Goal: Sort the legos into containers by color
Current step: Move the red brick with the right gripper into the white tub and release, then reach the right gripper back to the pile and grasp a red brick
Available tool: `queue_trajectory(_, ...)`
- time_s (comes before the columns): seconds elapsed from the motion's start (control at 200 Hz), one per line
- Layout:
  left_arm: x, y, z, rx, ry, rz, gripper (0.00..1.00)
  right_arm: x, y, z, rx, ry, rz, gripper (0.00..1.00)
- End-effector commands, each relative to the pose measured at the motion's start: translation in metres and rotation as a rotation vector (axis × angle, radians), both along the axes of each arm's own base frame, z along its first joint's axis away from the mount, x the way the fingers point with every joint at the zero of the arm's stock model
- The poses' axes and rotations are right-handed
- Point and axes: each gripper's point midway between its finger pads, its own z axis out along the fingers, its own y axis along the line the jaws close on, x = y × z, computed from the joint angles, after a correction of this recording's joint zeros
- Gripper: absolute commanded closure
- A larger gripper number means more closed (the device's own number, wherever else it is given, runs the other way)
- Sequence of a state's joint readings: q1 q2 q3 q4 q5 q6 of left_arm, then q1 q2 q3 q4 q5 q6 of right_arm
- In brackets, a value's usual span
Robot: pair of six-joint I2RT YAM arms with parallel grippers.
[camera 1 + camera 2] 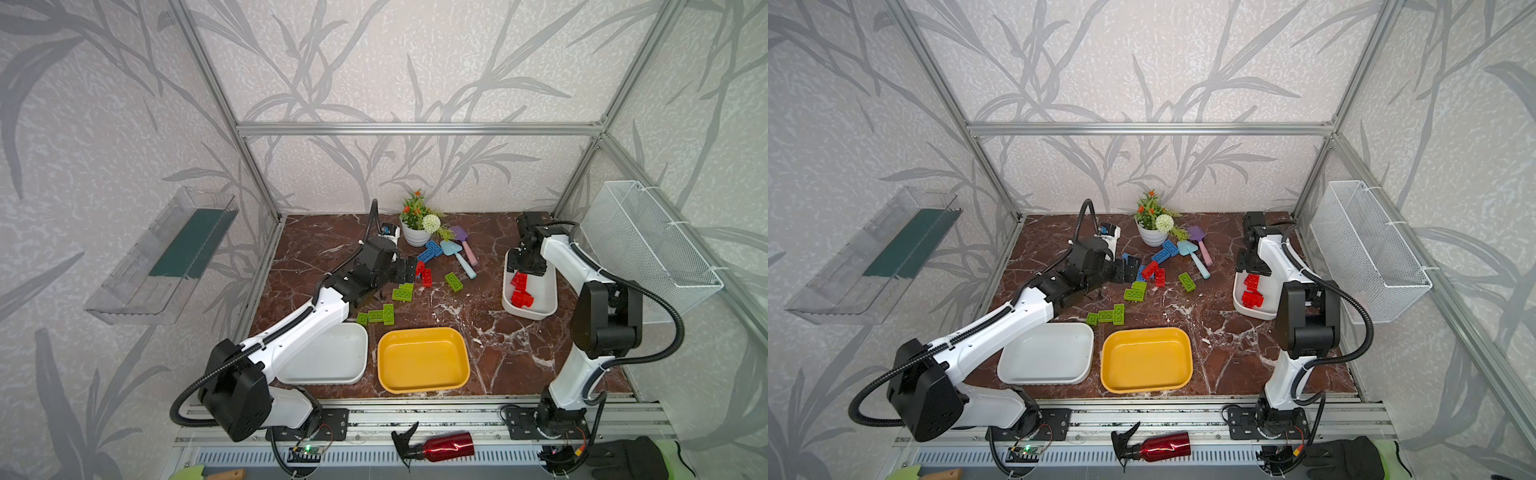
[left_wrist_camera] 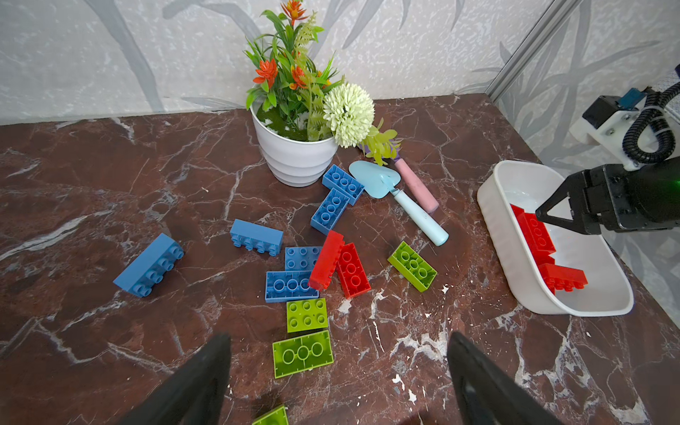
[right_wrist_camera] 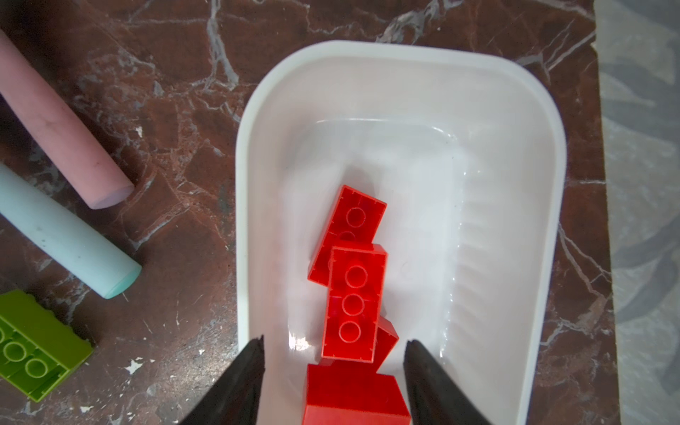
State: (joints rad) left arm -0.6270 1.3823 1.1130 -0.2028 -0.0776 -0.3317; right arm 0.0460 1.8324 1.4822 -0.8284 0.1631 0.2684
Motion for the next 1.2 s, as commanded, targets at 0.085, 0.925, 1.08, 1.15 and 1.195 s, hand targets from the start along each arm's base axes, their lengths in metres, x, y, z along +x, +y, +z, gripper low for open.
queue_trajectory(0.085, 0.0, 0.013, 0.016, 0.006, -0.048, 0.034, 0.09, 0.009, 0.054, 0.027, 0.099, -0.07, 0.111, 0.36)
queue_trajectory(0.925, -0.087, 0.146, 0.015, -0.023, -0.136, 0.347, 0.09, 0.017, 0.292, -0.061, 0.182, 0.079, 0.469, 0.38)
queue_trajectory(1.08, -0.094, 0.156, 0.019, -0.001, -0.141, 0.36, 0.09, 0.019, 0.293, -0.077, 0.165, 0.107, 0.458, 0.43)
queue_trajectory(1.15, -0.095, 0.157, 0.02, 0.008, -0.137, 0.357, 0.09, 0.019, 0.293, -0.082, 0.159, 0.119, 0.453, 0.47)
queue_trajectory(1.195, -0.095, 0.156, 0.022, 0.007, -0.139, 0.353, 0.09, 0.018, 0.293, -0.083, 0.156, 0.124, 0.452, 0.51)
